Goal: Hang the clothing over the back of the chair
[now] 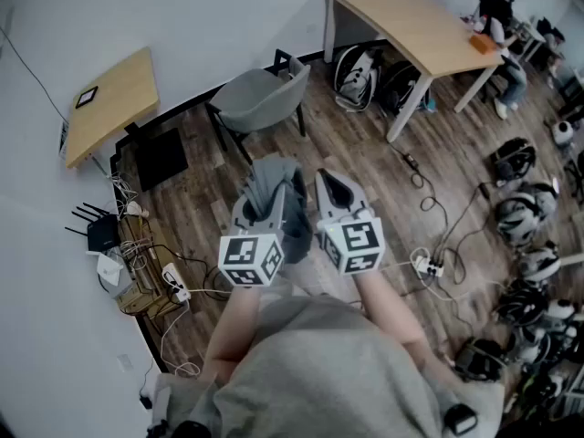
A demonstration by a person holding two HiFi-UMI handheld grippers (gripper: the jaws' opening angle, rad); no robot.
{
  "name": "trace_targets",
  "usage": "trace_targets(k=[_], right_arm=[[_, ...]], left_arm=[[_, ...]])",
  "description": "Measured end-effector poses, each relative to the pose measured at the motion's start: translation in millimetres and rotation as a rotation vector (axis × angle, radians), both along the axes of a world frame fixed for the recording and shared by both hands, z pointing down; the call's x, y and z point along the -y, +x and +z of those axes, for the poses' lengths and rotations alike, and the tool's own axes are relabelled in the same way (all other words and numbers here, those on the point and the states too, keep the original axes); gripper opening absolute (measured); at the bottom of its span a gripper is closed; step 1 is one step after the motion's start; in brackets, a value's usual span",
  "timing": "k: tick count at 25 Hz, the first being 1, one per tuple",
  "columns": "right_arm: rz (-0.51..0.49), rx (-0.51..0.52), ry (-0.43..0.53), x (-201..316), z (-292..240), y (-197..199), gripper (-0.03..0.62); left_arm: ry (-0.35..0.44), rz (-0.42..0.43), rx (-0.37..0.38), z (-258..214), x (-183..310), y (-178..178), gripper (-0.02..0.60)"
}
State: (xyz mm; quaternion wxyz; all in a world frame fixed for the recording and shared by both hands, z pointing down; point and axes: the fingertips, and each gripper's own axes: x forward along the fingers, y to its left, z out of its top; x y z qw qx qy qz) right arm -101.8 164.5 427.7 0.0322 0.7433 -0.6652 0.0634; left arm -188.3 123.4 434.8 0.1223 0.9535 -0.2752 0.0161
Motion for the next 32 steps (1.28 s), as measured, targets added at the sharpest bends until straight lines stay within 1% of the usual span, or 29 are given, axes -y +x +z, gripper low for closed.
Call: trace_targets(k=[3, 7, 10, 13, 16, 20, 25, 27, 32], right_arm=[[-0.014, 0.004, -0.011, -1.6, -0.7, -0.1, -0.002], [-0.021, 0.011, -0.016, -10.3, 3.9, 5.0, -0.002], [-0.043, 0.005, -0.022, -19.1, 6.0, 5.8, -0.002], [-0.067, 0.009, -0.028, -25.3, 9.2, 8.2, -0.002], [-0.084, 0.017, -0.010, -29.2, 9.4, 9.3, -0.002], [-0.086, 0.017, -0.019, -27.1, 14.4, 10.3, -0.002], [-0.108, 0.044, -0.032, -4.2, 21.7, 9.8, -0.002], [-0.105, 0.040, -0.041, 9.9, 25.7, 15.6, -0.002], [-0.099, 0.040, -0.024, 55.6, 21.8, 35.1, -0.002]], left_arm=[[-0.001, -0.014, -0.003, -2.2, 2.7, 0.3, 0.112], [0.018, -0.033, -0.009, -7.0, -2.0, 2.5, 0.112], [0.020, -0.064, -0.015, -6.6, -8.1, 2.1, 0.112], [0.015, -0.096, -0.021, -6.0, -13.2, 0.3, 0.112], [0.006, -0.122, -0.025, -5.3, -17.7, -2.2, 0.112], [-0.012, -0.146, -0.025, -4.0, -19.5, -4.8, 0.112], [-0.032, -0.139, -0.018, 3.8, -0.4, 1.4, 0.112], [-0.030, -0.133, -0.017, 5.7, 13.4, 8.9, 0.112], [-0.022, -0.115, -0.022, 6.3, 56.5, 29.4, 0.112]])
